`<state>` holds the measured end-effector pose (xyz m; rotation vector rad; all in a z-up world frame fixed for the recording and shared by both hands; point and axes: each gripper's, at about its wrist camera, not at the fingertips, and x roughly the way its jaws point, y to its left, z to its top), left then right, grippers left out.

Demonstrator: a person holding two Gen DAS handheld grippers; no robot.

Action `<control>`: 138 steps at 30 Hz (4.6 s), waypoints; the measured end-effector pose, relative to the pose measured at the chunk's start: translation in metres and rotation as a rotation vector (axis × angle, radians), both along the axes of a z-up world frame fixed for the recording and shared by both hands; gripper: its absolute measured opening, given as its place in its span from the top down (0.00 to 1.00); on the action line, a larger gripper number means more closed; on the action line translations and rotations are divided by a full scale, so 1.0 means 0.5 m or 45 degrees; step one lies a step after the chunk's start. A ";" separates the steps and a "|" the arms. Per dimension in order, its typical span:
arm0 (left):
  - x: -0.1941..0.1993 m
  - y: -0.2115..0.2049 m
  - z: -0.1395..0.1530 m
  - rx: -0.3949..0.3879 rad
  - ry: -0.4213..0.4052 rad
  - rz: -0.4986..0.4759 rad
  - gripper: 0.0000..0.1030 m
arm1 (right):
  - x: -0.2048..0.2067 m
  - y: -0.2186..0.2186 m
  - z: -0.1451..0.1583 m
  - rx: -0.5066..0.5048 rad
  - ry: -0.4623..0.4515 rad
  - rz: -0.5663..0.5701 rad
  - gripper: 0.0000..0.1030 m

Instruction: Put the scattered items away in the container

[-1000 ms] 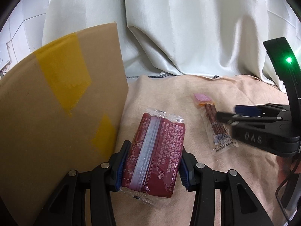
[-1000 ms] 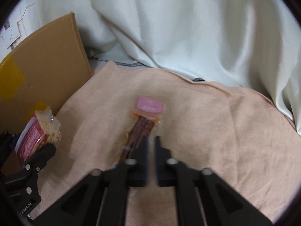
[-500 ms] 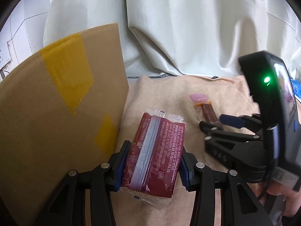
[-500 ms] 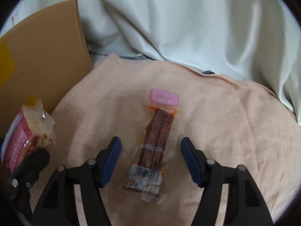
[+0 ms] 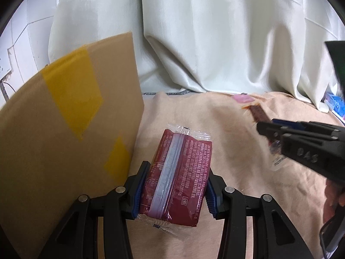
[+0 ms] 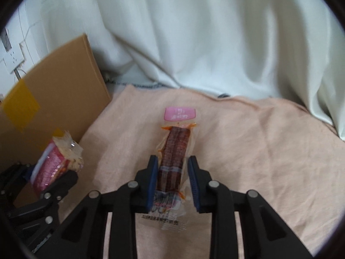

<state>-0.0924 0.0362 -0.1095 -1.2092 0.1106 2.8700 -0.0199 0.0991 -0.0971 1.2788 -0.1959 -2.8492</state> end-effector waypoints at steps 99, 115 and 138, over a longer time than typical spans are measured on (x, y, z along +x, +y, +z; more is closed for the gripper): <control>0.110 -0.410 0.239 -0.013 0.282 0.403 0.00 | -0.032 -0.318 0.262 -0.127 0.463 0.222 0.00; 0.104 -0.260 0.282 -0.047 0.356 0.291 0.00 | 0.039 -0.189 0.306 -0.008 0.506 0.086 0.00; 0.111 0.076 0.220 -0.058 0.384 0.043 0.00 | 0.244 0.157 0.293 0.188 0.466 -0.292 0.00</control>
